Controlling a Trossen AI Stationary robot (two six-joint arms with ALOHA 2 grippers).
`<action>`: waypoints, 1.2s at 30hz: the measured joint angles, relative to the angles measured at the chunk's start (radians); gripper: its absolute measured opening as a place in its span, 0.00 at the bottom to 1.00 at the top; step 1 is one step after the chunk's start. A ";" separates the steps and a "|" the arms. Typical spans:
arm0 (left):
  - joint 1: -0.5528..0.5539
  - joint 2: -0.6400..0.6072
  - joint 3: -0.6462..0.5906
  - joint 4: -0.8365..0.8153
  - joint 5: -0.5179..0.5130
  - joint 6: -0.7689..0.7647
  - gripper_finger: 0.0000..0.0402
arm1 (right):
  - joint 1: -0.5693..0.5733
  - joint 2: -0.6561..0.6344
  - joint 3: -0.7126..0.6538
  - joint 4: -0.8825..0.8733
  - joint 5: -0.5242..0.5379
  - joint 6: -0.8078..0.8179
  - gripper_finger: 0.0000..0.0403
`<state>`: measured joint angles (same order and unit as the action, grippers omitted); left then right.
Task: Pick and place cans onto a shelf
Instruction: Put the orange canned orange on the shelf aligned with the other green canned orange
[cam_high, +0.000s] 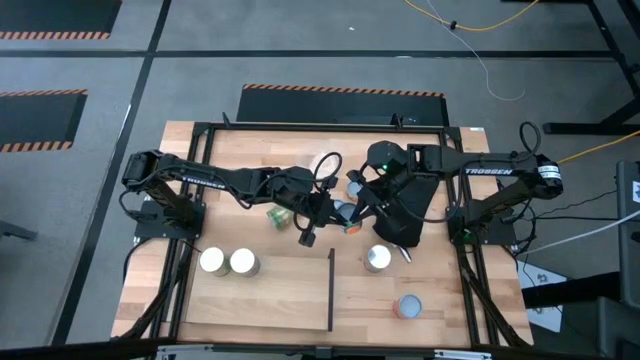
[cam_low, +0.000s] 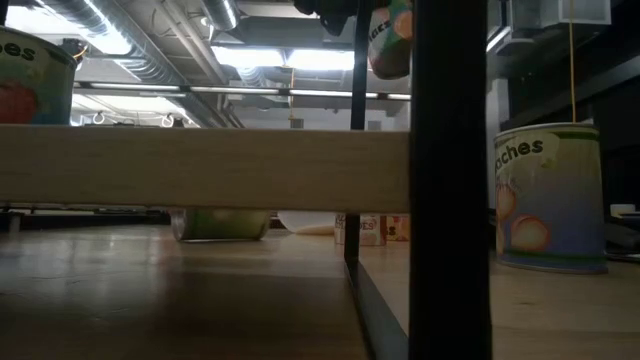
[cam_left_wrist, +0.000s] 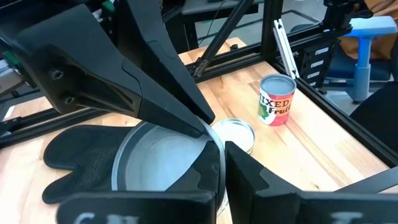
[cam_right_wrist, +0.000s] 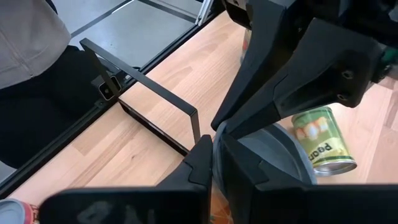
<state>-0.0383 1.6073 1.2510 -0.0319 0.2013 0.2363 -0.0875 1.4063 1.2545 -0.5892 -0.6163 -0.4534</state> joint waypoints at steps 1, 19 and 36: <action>0.000 0.000 0.000 0.000 0.000 0.000 0.01 | 0.000 0.000 0.000 0.000 0.000 0.001 0.08; -0.012 0.001 0.003 -0.033 -0.107 -0.075 0.01 | -0.004 -0.072 0.000 -0.030 0.000 0.056 0.20; -0.395 -0.027 0.408 -0.885 -0.580 -0.557 0.01 | -0.007 -0.326 0.000 -0.194 0.226 0.052 0.21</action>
<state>-0.4336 1.5801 1.6590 -0.9166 -0.3785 -0.3211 -0.0948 1.0798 1.2549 -0.7828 -0.3905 -0.4018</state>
